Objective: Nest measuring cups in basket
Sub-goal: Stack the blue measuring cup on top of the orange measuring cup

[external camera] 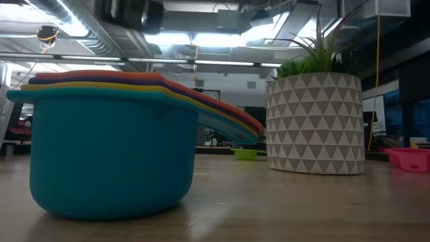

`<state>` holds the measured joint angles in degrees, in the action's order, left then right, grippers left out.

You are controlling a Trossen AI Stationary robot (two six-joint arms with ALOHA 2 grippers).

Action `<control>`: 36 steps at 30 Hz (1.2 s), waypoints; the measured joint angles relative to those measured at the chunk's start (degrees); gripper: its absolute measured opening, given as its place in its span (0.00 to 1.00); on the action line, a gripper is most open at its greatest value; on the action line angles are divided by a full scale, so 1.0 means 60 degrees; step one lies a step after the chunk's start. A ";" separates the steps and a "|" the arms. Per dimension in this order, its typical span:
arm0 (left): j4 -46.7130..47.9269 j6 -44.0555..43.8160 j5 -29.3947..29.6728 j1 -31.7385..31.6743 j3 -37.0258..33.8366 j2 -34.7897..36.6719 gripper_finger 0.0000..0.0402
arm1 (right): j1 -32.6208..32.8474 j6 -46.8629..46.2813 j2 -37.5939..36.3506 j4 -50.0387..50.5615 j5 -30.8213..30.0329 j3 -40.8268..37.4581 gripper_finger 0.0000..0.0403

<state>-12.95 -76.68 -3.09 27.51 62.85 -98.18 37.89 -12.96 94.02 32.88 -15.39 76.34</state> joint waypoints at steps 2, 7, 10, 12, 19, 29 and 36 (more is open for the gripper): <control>0.0168 -0.0261 0.0350 0.0242 0.0018 0.0176 0.00 | 0.0058 -0.0031 -0.0051 0.0160 -0.0001 0.0000 0.32; 0.1146 -0.0836 0.1580 0.1028 0.0004 0.0590 0.00 | 0.0116 -0.0039 -0.0059 0.0374 0.0005 0.0000 0.32; 0.1488 -0.1190 0.2698 0.1548 0.0004 0.0803 0.00 | 0.0116 -0.0037 -0.0062 0.0360 -0.0001 0.0000 0.32; 0.1825 -0.1437 0.3547 0.1916 0.0004 0.0871 0.00 | 0.0113 -0.0032 -0.0062 0.0230 -0.0001 0.0000 0.32; 0.2318 -0.2470 0.6742 0.2985 0.0004 0.0905 0.00 | 0.0109 -0.0006 -0.0062 0.0038 -0.0002 0.0000 0.32; 0.2266 -0.3225 0.9031 0.3537 0.0000 0.0420 0.00 | 0.0109 0.0019 -0.0062 -0.0063 -0.0005 -0.0004 0.32; 0.2250 -0.3991 0.9187 0.3570 0.0000 -0.0090 0.00 | 0.0109 0.0055 -0.0059 -0.0103 -0.0005 -0.0004 0.32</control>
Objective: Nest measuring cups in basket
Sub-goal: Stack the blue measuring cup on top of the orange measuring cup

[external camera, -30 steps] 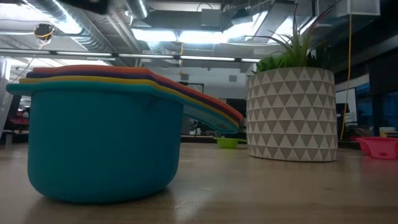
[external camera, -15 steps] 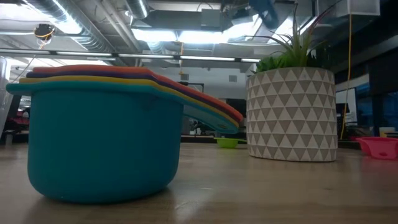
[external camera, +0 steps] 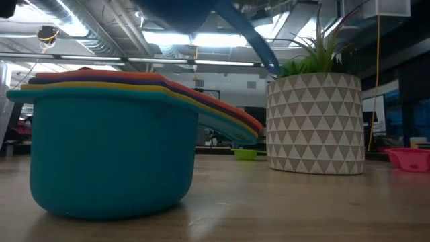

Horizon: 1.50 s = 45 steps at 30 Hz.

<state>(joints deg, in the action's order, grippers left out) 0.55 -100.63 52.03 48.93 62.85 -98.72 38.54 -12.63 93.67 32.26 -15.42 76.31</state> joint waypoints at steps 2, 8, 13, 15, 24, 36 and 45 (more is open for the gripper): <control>0.0062 -0.0071 -0.0008 0.0025 0.0000 -0.0007 0.00 | 0.0000 0.0114 0.0000 -0.0004 0.0000 0.0000 0.32; 0.0065 -0.0164 0.0175 0.0040 0.0000 -0.0003 0.00 | 0.0000 0.0175 0.0002 -0.0064 0.0000 0.0000 0.32; 0.0143 -0.0213 0.0160 0.0022 0.0004 -0.0130 0.00 | 0.0000 0.0175 0.0004 -0.0063 0.0000 -0.0004 0.32; 0.0259 -0.0346 0.0037 0.0047 0.0000 -0.0175 0.00 | 0.0000 0.0179 0.0004 -0.0062 0.0000 -0.0006 0.32; 0.0188 -0.1203 -0.0113 0.0173 -0.0005 -0.0820 0.00 | -0.0001 0.0190 0.0007 -0.0082 0.0002 -0.0011 0.32; 0.0186 -0.1208 0.0029 0.0174 0.0000 -0.0870 0.00 | -0.0004 0.0164 0.0011 -0.0580 0.0001 -0.0011 0.32; 0.0189 -0.1221 -0.0154 0.0186 0.0000 -0.0863 0.00 | -0.0036 0.0179 0.0315 -0.1554 0.0000 -0.0011 0.32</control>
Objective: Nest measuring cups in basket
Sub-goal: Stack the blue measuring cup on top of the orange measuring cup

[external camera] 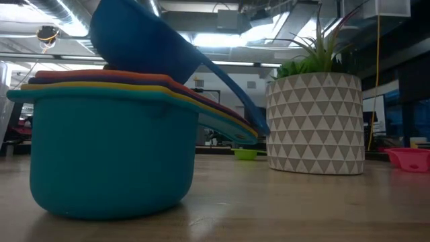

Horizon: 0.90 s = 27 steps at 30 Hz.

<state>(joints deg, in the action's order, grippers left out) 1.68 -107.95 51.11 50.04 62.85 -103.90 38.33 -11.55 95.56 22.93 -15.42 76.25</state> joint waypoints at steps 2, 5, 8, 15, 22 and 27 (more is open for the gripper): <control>0.0002 0.0006 -0.0080 -0.0004 0.0000 0.0001 0.00 | -0.0001 0.0007 0.0214 -0.0270 0.0001 0.0000 0.32; 0.0004 0.0006 -0.0127 -0.0004 0.0000 0.0004 0.00 | 0.0000 0.0008 0.0599 -0.0507 0.0007 0.0000 0.32; 0.0019 0.0006 -0.0127 -0.0025 0.0000 0.0004 0.00 | 0.0000 -0.0024 0.0974 -0.0535 0.0045 0.0000 0.32; 0.0042 0.0009 -0.0141 -0.0031 0.0000 0.0004 0.00 | 0.0000 -0.0027 0.1895 -0.0779 0.0098 0.0000 0.32; 0.0042 0.0009 -0.0171 -0.0044 0.0000 0.0004 0.00 | 0.0000 0.0003 0.2792 -0.1526 0.0102 0.0000 0.32; 0.0042 0.0009 -0.0181 -0.0044 0.0000 0.0007 0.00 | -0.0012 0.0025 0.3249 -0.1950 0.0093 0.0000 0.32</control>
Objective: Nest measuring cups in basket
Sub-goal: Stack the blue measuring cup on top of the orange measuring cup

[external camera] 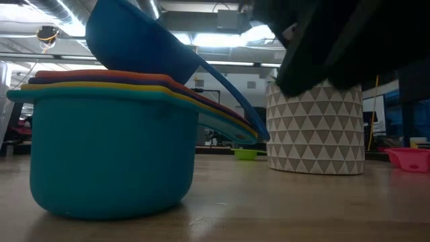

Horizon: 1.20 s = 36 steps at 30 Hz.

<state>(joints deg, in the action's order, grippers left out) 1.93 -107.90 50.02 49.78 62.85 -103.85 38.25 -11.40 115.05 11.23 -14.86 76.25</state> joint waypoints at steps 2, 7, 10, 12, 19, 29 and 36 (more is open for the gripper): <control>0.0000 0.0000 0.0000 0.0000 0.0000 0.0004 0.00 | -0.0027 0.0015 0.0089 -0.0070 -0.0001 0.0000 0.32; -0.0004 -0.0002 0.0000 0.0000 0.0000 0.0007 0.00 | -0.0253 0.0002 0.0249 -0.0192 -0.0007 0.0000 0.32; -0.0004 -0.0004 0.0000 0.0000 0.0000 0.0007 0.00 | -0.0428 -0.0021 0.0288 -0.0254 -0.0006 0.0000 0.32; -0.0004 -0.0001 -0.0022 0.0000 0.0000 0.0007 0.00 | -0.0529 -0.0058 0.0312 -0.0315 -0.0009 0.0000 0.32; 0.0000 0.0000 -0.0548 -0.0004 0.0000 0.0011 0.00 | -0.0695 -0.0061 0.0331 -0.0323 0.0002 0.0000 0.32; -0.0009 0.0012 -0.1390 -0.0025 0.0000 0.0011 0.05 | -0.0727 -0.0058 0.0331 -0.0417 -0.0096 0.0000 0.32; -0.0007 0.0072 -0.1581 -0.0131 0.0000 0.0011 0.06 | -0.0727 -0.0057 0.0331 -0.0461 -0.0096 0.0000 0.32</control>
<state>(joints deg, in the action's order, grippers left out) 1.89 -107.46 40.53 48.99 62.85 -103.79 33.89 -11.75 117.03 8.47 -15.44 76.25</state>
